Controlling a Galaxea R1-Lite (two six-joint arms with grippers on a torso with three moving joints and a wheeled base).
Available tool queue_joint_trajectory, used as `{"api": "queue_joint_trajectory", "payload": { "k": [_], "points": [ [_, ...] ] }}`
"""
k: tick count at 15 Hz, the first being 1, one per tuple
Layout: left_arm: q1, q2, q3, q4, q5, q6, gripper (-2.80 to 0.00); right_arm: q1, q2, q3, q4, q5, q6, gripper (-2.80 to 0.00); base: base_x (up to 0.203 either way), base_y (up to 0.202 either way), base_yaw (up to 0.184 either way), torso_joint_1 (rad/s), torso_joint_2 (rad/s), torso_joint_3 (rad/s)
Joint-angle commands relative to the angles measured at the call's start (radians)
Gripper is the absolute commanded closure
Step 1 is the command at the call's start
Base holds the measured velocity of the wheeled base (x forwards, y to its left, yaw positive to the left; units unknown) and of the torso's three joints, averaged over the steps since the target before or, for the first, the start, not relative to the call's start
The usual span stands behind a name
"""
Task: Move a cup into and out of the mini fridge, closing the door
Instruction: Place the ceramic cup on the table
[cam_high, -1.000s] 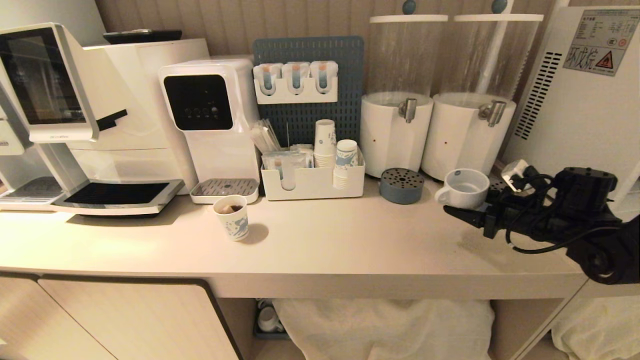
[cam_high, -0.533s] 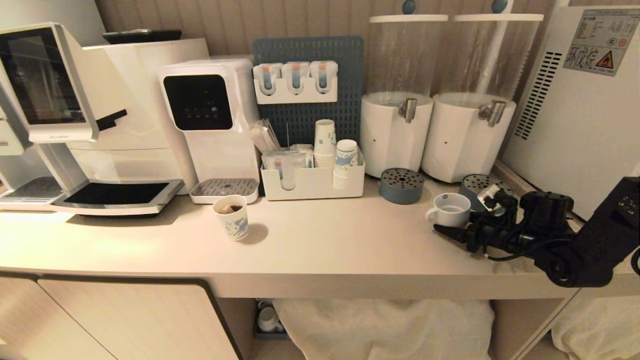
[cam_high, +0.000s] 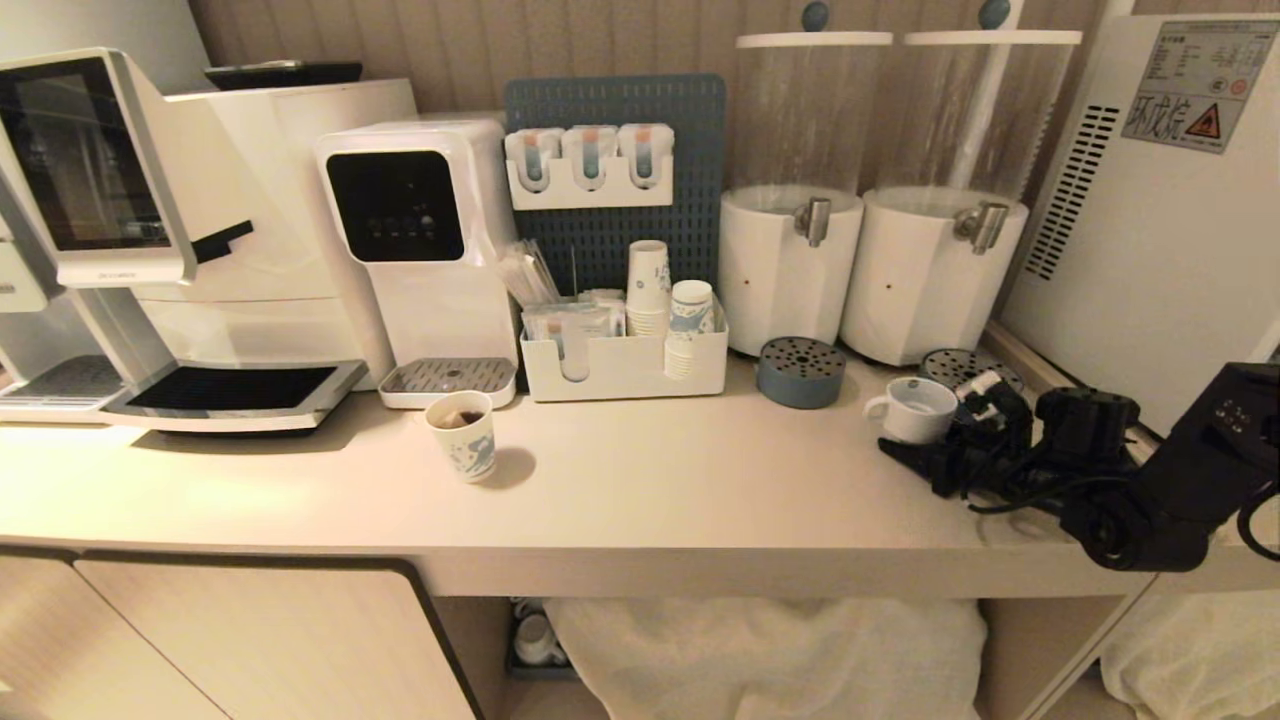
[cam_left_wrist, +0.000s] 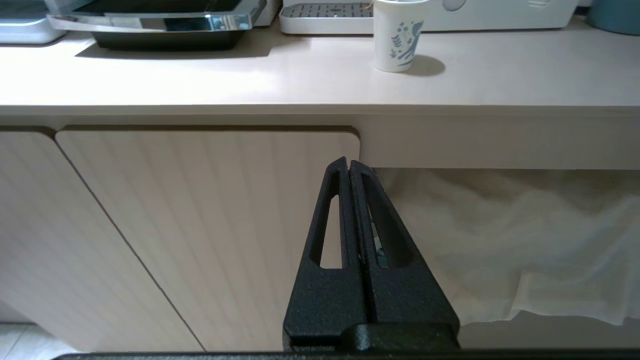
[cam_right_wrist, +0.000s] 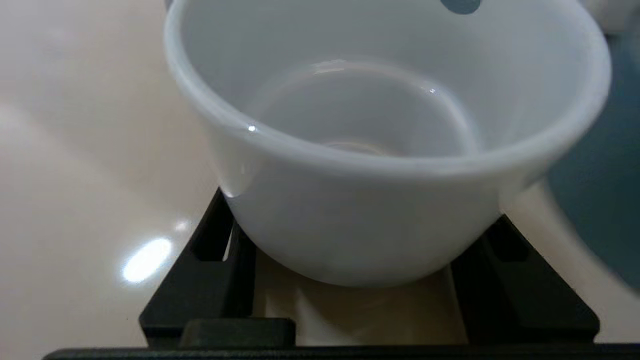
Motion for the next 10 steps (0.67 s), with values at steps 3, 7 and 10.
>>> {"api": "queue_joint_trajectory", "payload": {
  "k": [3, 7, 10],
  "points": [
    [0.0, 0.001, 0.0, 0.0, 0.001, 0.0, 0.0, 0.013, 0.017, -0.024, 0.009, -0.042, 0.001, 0.0, 0.0, 0.0, 0.0, 0.0, 0.0, 0.0],
    [0.0, 0.001, 0.0, 0.0, 0.001, 0.0, 0.0, 0.013, 0.022, -0.024, 0.009, -0.042, 0.003, 0.0, 0.0, 0.0, 0.0, 0.0, 0.0, 0.0],
    [0.0, 0.001, 0.0, 0.0, 0.001, 0.0, 0.0, 0.013, 0.019, -0.023, 0.012, -0.042, 0.003, 0.0, 0.0, 0.0, 0.0, 0.0, 0.0, 0.0]
  ]
}}
